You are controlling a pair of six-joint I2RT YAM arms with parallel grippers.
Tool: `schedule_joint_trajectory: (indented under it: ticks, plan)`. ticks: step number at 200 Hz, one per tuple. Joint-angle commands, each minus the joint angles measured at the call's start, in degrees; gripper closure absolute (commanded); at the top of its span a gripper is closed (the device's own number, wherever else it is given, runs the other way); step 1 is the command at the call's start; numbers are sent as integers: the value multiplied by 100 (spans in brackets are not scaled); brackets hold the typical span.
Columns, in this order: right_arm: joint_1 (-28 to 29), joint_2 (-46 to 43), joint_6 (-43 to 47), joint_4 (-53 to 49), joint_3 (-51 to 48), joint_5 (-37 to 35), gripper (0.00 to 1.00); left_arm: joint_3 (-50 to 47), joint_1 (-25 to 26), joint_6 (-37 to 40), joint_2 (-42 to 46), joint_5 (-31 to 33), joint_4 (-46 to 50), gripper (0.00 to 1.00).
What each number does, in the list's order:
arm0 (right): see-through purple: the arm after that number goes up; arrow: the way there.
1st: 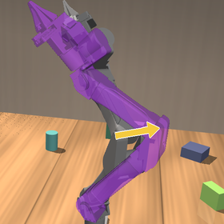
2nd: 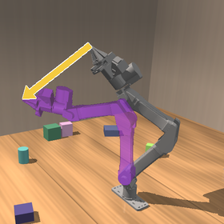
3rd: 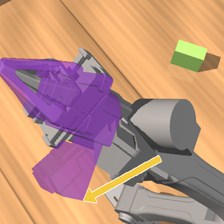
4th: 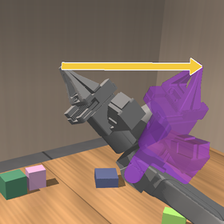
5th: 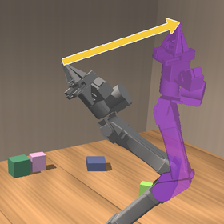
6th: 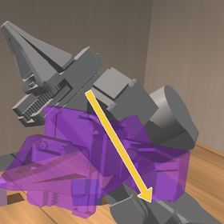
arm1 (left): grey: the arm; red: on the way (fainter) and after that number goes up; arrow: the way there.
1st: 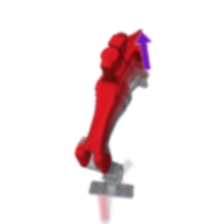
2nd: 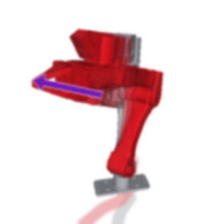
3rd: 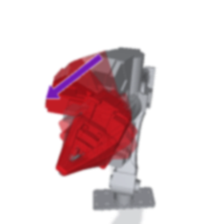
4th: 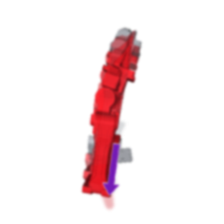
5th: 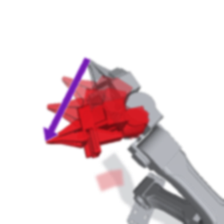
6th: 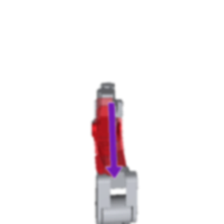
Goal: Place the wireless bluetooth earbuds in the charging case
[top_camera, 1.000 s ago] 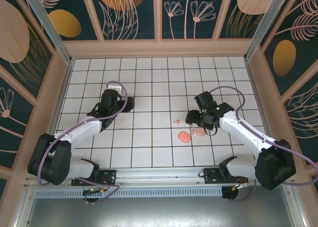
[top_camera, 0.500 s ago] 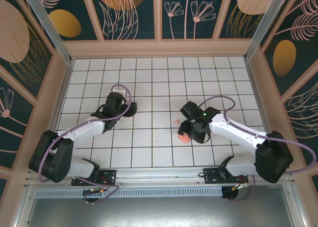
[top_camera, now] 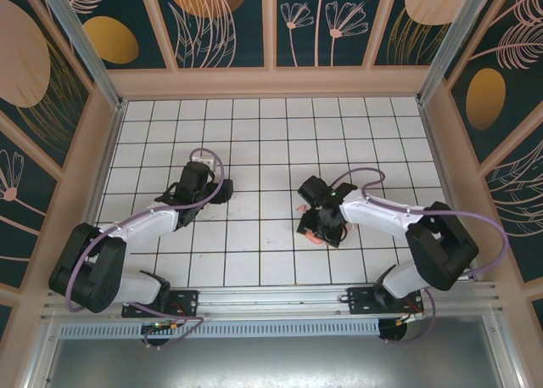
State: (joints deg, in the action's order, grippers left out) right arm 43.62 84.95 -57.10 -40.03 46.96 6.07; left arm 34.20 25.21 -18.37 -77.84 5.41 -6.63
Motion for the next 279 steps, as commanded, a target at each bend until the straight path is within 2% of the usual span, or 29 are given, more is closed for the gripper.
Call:
schedule_joint_trajectory:
  ticks: [1,102,166,227,279]
  plan:
    - [16,167,169,111,55,-63,26,-62,36,-82,113,61,-110,22]
    - [7,136,410,179,423,-369,27,-53,40,-119,5,-31,-185,22]
    - [15,467,488,48,455,-335,26,-53,36,-113,-18,-50,-196,22]
    - [86,904,646,-153,698,-520,37,-51,38,-80,-5,-22,-165,22]
    - [155,915,650,-224,719,-745,43,-117,36,-14,99,-94,-226,23]
